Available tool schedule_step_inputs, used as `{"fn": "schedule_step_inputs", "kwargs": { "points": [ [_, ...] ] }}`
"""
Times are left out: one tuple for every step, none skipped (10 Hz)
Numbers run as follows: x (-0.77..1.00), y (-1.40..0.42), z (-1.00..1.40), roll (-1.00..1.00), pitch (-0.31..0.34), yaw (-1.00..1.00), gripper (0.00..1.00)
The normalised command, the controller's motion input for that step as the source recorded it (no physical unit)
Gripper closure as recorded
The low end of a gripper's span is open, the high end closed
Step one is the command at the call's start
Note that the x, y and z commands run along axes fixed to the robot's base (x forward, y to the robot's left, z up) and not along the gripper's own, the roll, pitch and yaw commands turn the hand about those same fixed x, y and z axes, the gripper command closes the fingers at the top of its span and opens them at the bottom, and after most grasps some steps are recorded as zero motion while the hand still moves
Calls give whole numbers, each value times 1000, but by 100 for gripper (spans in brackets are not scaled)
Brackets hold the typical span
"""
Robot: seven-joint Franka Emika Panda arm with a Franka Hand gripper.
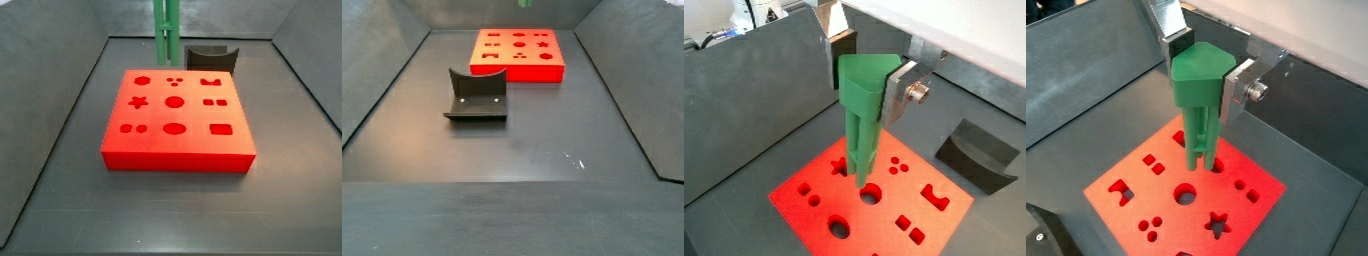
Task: Insert the 3 prong object.
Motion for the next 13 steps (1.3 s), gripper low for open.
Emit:
{"fn": "schedule_step_inputs", "kwargs": {
  "points": [
    [71,414,-131,-51,0,-414,100],
    [154,486,-271,-13,0,-529,100],
    [163,409,-420,0,0,-643,100],
    [234,169,-414,0,0,-891,100],
    [240,157,-409,0,0,-903,100],
    [217,166,-423,0,0,-903,100],
    [200,163,-166,0,0,-883,100],
    [211,226,0,0,39,-797,100],
    [209,237,-17,0,60,-786,100],
    [191,257,-63,0,84,-769,100],
    [183,283,-91,0,101,-734,100],
    [160,389,-114,4,123,-620,100],
    [189,431,-114,16,137,-569,100]
  ]
}}
